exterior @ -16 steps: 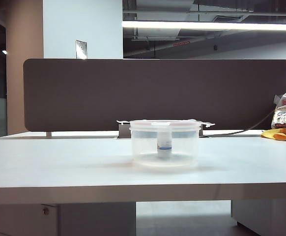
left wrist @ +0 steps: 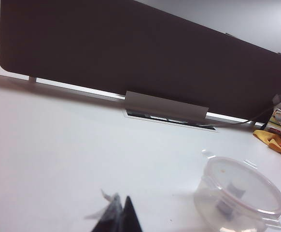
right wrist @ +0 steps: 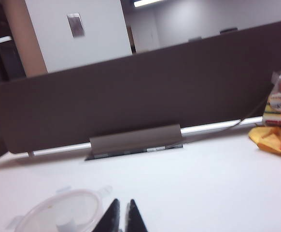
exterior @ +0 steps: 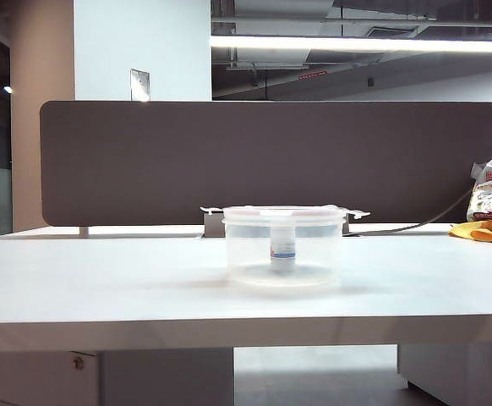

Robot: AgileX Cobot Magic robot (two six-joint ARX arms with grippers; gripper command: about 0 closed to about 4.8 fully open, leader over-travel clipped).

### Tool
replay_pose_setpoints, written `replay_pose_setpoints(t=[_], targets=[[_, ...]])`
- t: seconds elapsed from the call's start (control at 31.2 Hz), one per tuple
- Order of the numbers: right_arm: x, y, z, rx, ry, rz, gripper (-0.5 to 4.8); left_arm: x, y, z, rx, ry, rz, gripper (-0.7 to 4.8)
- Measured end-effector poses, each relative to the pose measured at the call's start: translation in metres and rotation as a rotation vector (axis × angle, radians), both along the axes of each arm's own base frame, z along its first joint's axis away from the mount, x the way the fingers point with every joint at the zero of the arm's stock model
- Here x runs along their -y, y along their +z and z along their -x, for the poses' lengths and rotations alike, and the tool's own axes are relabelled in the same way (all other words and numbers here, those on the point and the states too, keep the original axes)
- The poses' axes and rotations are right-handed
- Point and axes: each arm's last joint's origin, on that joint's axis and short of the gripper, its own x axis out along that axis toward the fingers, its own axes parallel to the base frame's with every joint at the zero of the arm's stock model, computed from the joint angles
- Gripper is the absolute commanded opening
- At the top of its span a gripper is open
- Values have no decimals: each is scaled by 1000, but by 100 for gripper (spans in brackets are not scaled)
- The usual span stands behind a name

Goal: Remove the lid of the round box, pick up the small white medicine bottle inside, and place it on the table.

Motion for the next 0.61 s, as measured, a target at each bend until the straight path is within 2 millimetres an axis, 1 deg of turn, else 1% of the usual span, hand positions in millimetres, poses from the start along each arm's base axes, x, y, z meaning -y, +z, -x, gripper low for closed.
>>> replay_pose_setpoints(t=[0.13,0.19,0.29,0.32,0.35,0.38,0.42,0.45,0.51,0.61], targets=[[0,25,-9,-39,-1,10,41,-1,17,-10,-49,-11,-5,-5],[-1,41,-21,-82,5,36,42,-1,30,-17,-70,-23,-4,-5],[-2,58,-38,-160,21,78,44,-2,52,-30,-84,-41,-5,-5],[-2,63,-46,-210,24,86,43,-2,57,-34,-94,-51,-5,-5],[-2,68,-53,-248,30,89,35,-2,63,-40,-105,-67,-4,-5],[-3,73,-63,-288,43,92,8,-2,70,-48,-118,-87,-4,-5],[-3,78,-70,-309,54,92,-9,-1,75,-54,-126,-107,-3,-5],[-4,82,-79,-339,71,92,-9,0,79,-63,-146,-136,-2,-5],[-5,86,-91,-394,105,96,-9,5,84,-74,-174,-195,1,-5],[-7,100,-113,-406,156,96,-9,18,99,-95,-195,-281,-4,-5]])
